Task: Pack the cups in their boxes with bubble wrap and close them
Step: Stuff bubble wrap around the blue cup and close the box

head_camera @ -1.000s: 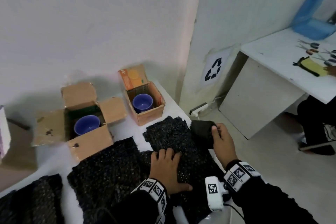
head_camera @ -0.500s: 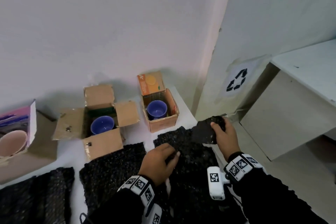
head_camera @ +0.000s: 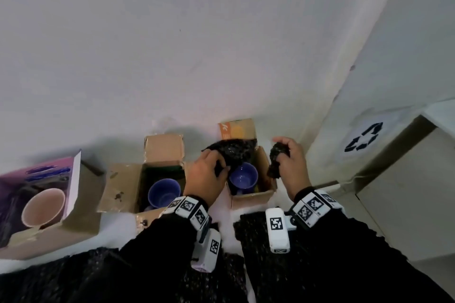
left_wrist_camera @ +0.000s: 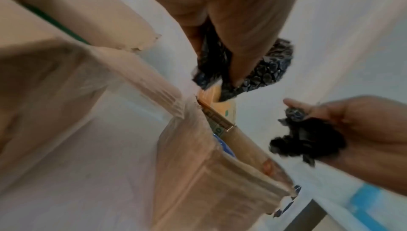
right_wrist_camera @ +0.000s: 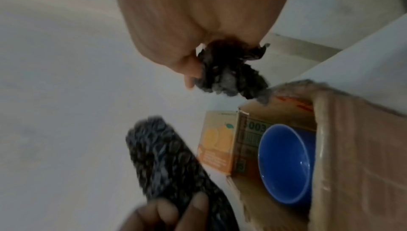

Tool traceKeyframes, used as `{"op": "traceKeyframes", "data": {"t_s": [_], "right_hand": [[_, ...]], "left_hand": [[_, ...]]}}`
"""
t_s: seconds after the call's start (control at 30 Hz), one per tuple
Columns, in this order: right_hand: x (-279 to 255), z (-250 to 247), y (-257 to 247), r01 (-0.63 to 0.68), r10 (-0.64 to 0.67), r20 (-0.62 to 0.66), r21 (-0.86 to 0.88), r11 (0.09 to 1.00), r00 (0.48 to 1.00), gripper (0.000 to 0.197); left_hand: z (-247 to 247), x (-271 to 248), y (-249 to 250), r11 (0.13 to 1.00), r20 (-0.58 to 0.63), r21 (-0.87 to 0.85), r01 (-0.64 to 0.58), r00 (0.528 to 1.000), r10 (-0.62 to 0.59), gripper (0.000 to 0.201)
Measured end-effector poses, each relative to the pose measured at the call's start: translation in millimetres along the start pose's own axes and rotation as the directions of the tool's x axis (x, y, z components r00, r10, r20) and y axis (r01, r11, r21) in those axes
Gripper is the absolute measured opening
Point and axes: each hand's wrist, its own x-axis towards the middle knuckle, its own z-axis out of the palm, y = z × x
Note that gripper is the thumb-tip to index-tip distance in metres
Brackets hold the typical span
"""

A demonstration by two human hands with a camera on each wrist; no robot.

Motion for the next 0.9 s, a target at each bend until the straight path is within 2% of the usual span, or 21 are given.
{"op": "traceKeyframes", "data": {"t_s": [0.07, 0.13, 0.2, 0.27, 0.3, 0.4, 0.47, 0.57, 0.6, 0.67, 0.7, 0.8, 0.9], "right_hand": [[7, 12, 6, 0.15, -0.156, -0.029, -0.143, 0.978, 0.987, 0.044], [15, 21, 17, 0.292, -0.303, -0.004, -0.26, 0.92, 0.953, 0.039], [20, 28, 25, 0.389, -0.396, 0.065, -0.386, 0.836, 0.916, 0.03], [27, 31, 33, 0.459, -0.454, 0.135, -0.483, 0.746, 0.881, 0.024], [31, 32, 37, 0.473, -0.457, 0.162, -0.493, 0.731, 0.875, 0.022], [39, 33, 42, 0.497, -0.431, 0.253, -0.525, 0.691, 0.866, 0.018], [42, 34, 45, 0.544, -0.419, 0.348, -0.575, 0.611, 0.839, 0.015], [40, 37, 47, 0.601, -0.421, 0.434, -0.645, 0.473, 0.797, 0.012], [37, 37, 49, 0.614, -0.43, 0.453, -0.681, 0.398, 0.781, 0.013], [30, 37, 52, 0.62, -0.42, 0.493, -0.742, 0.253, 0.762, 0.015], [27, 36, 54, 0.625, -0.408, 0.513, -0.752, 0.211, 0.755, 0.017], [25, 35, 56, 0.639, -0.34, 0.564, -0.751, 0.167, 0.752, 0.029], [29, 35, 53, 0.634, -0.353, 0.55, -0.75, 0.188, 0.757, 0.031]], "left_hand": [[7, 13, -2, 0.998, 0.068, 0.062, 0.009, 0.998, -0.013, 0.027], [18, 23, -7, 0.994, 0.138, 0.104, 0.014, 0.99, -0.028, 0.042], [26, 28, -12, 0.977, 0.164, 0.203, -0.071, 0.986, 0.037, 0.046], [33, 32, -20, 0.933, 0.136, 0.322, -0.161, 0.983, 0.123, 0.037], [36, 34, -23, 0.917, 0.118, 0.357, -0.177, 0.983, 0.143, 0.032], [41, 41, -23, 0.902, 0.17, 0.378, -0.21, 0.973, 0.155, 0.026], [44, 46, -22, 0.888, 0.185, 0.401, -0.225, 0.969, 0.162, 0.024], [47, 47, -20, 0.789, 0.232, 0.522, -0.324, 0.944, 0.233, 0.008], [47, 46, -20, 0.765, 0.237, 0.548, -0.339, 0.94, 0.246, 0.009], [47, 43, -17, 0.747, 0.242, 0.577, -0.33, 0.943, 0.23, 0.029], [46, 41, -15, 0.748, 0.254, 0.581, -0.322, 0.944, 0.209, 0.035], [43, 36, -14, 0.742, 0.296, 0.595, -0.309, 0.943, 0.155, 0.032], [41, 34, -18, 0.819, 0.227, 0.519, -0.244, 0.963, 0.142, 0.023]]}}
